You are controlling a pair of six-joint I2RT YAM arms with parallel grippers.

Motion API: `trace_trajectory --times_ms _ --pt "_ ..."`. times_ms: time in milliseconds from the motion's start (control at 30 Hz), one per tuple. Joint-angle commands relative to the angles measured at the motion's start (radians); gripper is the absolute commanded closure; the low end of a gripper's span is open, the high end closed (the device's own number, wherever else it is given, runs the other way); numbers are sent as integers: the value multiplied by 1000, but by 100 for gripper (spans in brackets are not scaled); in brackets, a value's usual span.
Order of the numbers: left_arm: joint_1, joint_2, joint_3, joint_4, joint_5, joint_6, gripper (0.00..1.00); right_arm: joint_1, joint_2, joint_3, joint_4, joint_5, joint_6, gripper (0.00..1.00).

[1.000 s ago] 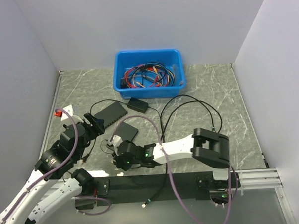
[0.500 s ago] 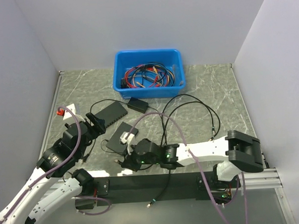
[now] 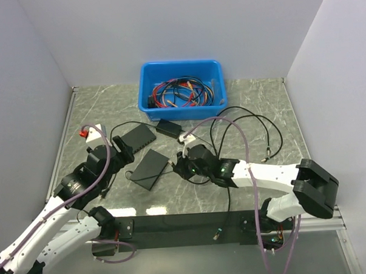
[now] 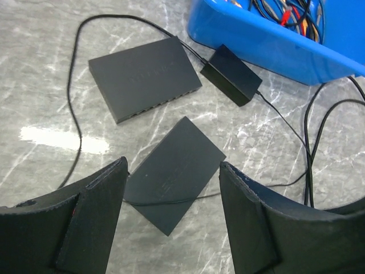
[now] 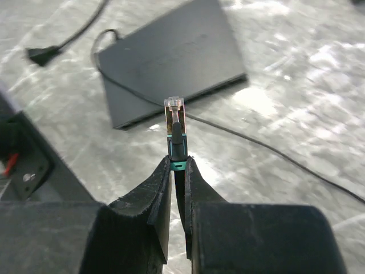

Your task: Insert the plug into the switch port

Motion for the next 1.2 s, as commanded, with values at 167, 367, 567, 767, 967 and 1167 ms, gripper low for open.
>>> trace_trajectory --times_ms 167,367,567,767,967,1167 --pt "-3 83 -80 212 96 -35 29 -39 167 112 -110 143 29 100" --pt "-4 236 -155 427 68 -8 29 -41 281 134 -108 140 55 100" --pt "14 373 -166 583 42 72 28 -38 355 157 -85 117 59 100" --pt "114 456 -232 739 155 101 28 -38 416 209 -85 91 53 100" --pt "189 543 -276 835 229 120 29 -36 418 218 -94 90 47 100" --pt "224 640 -292 925 304 127 31 -33 413 244 -108 90 41 100"
